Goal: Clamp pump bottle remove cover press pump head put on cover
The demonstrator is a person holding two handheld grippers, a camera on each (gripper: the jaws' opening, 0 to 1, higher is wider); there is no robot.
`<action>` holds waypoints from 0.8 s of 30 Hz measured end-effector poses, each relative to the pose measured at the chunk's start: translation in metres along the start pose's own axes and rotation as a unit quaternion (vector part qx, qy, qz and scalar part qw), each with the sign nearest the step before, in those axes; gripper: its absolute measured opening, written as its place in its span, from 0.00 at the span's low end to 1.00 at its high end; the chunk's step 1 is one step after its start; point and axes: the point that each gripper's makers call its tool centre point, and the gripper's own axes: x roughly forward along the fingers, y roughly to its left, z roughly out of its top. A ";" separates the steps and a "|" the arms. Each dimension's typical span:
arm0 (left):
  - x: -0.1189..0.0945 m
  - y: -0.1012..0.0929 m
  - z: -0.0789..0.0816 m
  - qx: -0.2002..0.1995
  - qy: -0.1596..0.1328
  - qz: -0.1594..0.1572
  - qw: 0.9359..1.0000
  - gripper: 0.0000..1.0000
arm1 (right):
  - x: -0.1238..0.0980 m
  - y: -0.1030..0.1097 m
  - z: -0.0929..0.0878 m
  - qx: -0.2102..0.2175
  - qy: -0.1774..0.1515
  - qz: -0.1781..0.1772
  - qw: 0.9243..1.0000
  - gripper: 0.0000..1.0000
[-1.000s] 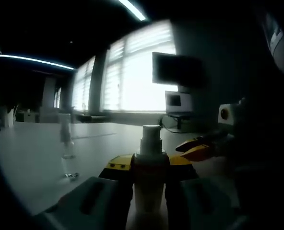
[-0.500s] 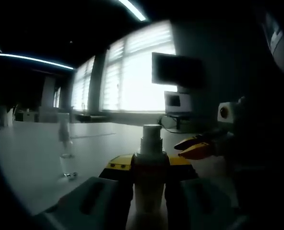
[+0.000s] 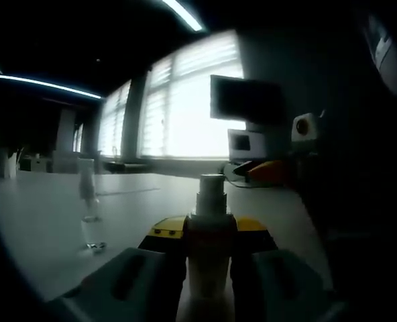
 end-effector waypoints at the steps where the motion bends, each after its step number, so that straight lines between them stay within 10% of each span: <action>1: 0.000 0.000 0.000 0.000 0.000 0.000 1.000 0.15 | 0.001 0.000 0.001 -0.002 0.001 0.003 1.000 0.20; 24: 0.000 -0.001 0.000 0.004 -0.001 -0.001 1.000 0.15 | 0.016 0.016 0.047 -0.068 0.035 0.093 0.993 0.16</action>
